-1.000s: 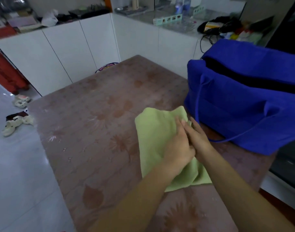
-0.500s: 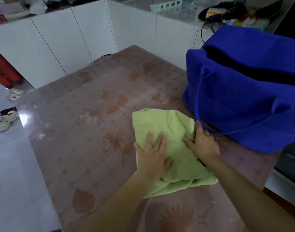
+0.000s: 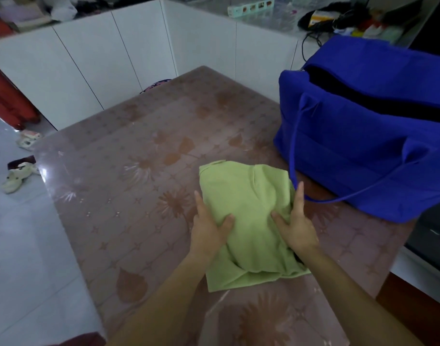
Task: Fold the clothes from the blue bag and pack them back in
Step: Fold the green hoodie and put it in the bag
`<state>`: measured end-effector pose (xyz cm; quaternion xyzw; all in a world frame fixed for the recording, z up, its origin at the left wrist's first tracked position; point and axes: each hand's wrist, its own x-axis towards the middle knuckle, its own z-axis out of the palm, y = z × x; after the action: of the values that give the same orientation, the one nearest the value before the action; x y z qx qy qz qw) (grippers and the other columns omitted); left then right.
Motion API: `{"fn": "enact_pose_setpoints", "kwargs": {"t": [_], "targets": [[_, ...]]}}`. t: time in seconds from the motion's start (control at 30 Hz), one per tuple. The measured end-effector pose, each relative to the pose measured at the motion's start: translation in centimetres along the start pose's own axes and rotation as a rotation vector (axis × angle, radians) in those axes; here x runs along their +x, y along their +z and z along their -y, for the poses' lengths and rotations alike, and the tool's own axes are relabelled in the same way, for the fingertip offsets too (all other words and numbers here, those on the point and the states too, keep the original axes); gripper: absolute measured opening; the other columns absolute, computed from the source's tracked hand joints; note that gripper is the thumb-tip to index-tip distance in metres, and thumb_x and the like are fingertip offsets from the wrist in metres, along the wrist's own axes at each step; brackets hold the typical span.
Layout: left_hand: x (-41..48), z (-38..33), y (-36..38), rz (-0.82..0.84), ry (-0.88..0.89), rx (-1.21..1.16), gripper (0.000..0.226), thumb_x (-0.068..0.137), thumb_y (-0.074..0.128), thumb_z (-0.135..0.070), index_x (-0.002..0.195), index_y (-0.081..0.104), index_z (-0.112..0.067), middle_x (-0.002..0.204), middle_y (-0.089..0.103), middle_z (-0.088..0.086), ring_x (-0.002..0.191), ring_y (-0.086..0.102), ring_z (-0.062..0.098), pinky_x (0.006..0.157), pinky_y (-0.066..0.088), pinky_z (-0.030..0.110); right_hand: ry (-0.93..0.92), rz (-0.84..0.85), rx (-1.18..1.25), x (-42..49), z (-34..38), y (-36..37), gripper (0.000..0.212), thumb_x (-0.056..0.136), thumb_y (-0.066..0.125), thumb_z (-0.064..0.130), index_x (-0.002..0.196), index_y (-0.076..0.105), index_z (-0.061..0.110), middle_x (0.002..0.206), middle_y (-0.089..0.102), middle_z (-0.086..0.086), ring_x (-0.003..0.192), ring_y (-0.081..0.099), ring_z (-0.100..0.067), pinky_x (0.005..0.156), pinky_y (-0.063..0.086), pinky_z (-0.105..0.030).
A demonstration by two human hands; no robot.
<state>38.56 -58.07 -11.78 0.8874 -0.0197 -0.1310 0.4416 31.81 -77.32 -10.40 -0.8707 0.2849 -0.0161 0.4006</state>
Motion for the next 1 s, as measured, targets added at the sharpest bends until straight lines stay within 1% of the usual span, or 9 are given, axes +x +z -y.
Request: {"fn": "enact_pose_setpoints", "kwargs": {"t": [0.17, 0.3, 0.43, 0.57, 0.63, 0.73, 0.8, 0.87, 1.0], "targets": [[-5.0, 2.6, -2.1, 0.102, 0.082, 0.053, 0.093, 0.074, 0.051, -0.062, 0.149, 0.001, -0.041, 0.145, 0.035, 0.007, 0.123, 0.042, 0.028, 0.094, 0.03, 0.025, -0.294, 0.08, 0.057, -5.3, -1.9, 1.1, 0.077, 0.095, 0.049, 0.018, 0.141, 0.003, 0.059, 0.15, 0.033, 0.0, 0.131, 0.04, -0.02, 0.101, 0.033, -0.025], [-9.9, 5.4, -4.0, 0.153, 0.103, 0.068, 0.098, 0.066, 0.043, -0.071, 0.149, 0.003, -0.039, 0.146, 0.037, 0.008, 0.125, 0.042, 0.026, 0.093, 0.029, 0.018, -0.286, 0.14, 0.108, -10.4, -3.1, 2.0, 0.067, 0.098, 0.044, 0.023, 0.14, 0.008, 0.06, 0.138, 0.036, 0.007, 0.124, 0.035, -0.005, 0.107, 0.027, -0.026], [-14.3, 6.6, -5.4, 0.225, 0.048, -0.041, 0.101, 0.069, 0.059, -0.055, 0.149, 0.001, -0.038, 0.138, 0.037, -0.012, 0.126, 0.042, 0.018, 0.1, 0.037, 0.027, -0.231, 0.189, 0.066, -14.8, -5.1, 3.3, 0.037, 0.095, 0.036, 0.041, 0.122, 0.044, 0.065, 0.128, 0.052, -0.001, 0.121, 0.049, -0.018, 0.108, 0.037, -0.034], [-17.6, 6.3, -5.7, 0.26, 0.028, -0.185, 0.106, 0.061, 0.062, -0.048, 0.148, 0.003, -0.038, 0.117, 0.035, -0.032, 0.106, 0.047, 0.007, 0.089, 0.038, 0.024, -0.204, 0.129, 0.001, -18.3, -5.0, 2.8, 0.037, 0.097, 0.043, 0.017, 0.115, 0.061, 0.044, 0.129, 0.057, -0.005, 0.119, 0.052, -0.021, 0.103, 0.039, -0.028], [-18.6, 4.8, -5.3, 0.247, 0.051, -0.179, 0.095, 0.068, 0.059, -0.036, 0.149, 0.01, -0.035, 0.106, 0.038, -0.029, 0.088, 0.049, -0.003, 0.084, 0.038, 0.024, -0.204, 0.114, -0.035, -19.5, -4.4, 1.5, 0.035, 0.099, 0.041, 0.022, 0.125, 0.058, 0.037, 0.131, 0.053, -0.004, 0.119, 0.05, -0.021, 0.101, 0.037, -0.024], [-19.4, 1.1, -4.8, 0.243, 0.154, -0.168, 0.086, 0.073, 0.058, -0.027, 0.147, 0.016, -0.038, 0.121, 0.037, -0.024, 0.102, 0.049, 0.0, 0.088, 0.04, 0.021, -0.231, 0.06, -0.029, -20.6, -2.4, -2.4, 0.036, 0.097, 0.043, 0.022, 0.127, 0.056, 0.037, 0.122, 0.046, -0.003, 0.114, 0.051, -0.024, 0.099, 0.035, -0.023], [-19.4, -2.1, -4.8, 0.235, 0.241, -0.188, 0.086, 0.073, 0.059, -0.025, 0.146, 0.017, -0.041, 0.126, 0.033, -0.017, 0.102, 0.046, -0.01, 0.082, 0.036, 0.005, -0.308, -0.014, -0.031, -20.4, -0.7, -5.9, 0.037, 0.095, 0.046, 0.017, 0.125, 0.059, 0.034, 0.117, 0.045, -0.003, 0.113, 0.051, -0.024, 0.096, 0.034, -0.018], [-19.0, -6.2, -5.2, 0.22, 0.335, -0.253, 0.084, 0.078, 0.064, -0.016, 0.146, 0.019, -0.037, 0.118, 0.037, -0.025, 0.09, 0.044, -0.029, 0.072, 0.032, -0.006, -0.395, -0.1, -0.033, -19.3, 1.3, -10.1, 0.037, 0.093, 0.049, 0.012, 0.122, 0.062, 0.031, 0.121, 0.048, -0.005, 0.116, 0.051, -0.022, 0.094, 0.029, -0.013], [-16.4, -16.6, -5.5, 0.254, 0.509, -0.34, 0.083, 0.085, 0.064, -0.01, 0.149, 0.015, -0.029, 0.102, 0.033, -0.044, 0.084, 0.045, -0.033, 0.071, 0.036, -0.004, -0.511, -0.204, -0.152, -14.8, 6.2, -20.6, 0.038, 0.083, 0.053, 0.031, 0.119, 0.061, 0.04, 0.115, 0.05, -0.006, 0.104, 0.051, -0.018, 0.092, 0.034, -0.02]]}}
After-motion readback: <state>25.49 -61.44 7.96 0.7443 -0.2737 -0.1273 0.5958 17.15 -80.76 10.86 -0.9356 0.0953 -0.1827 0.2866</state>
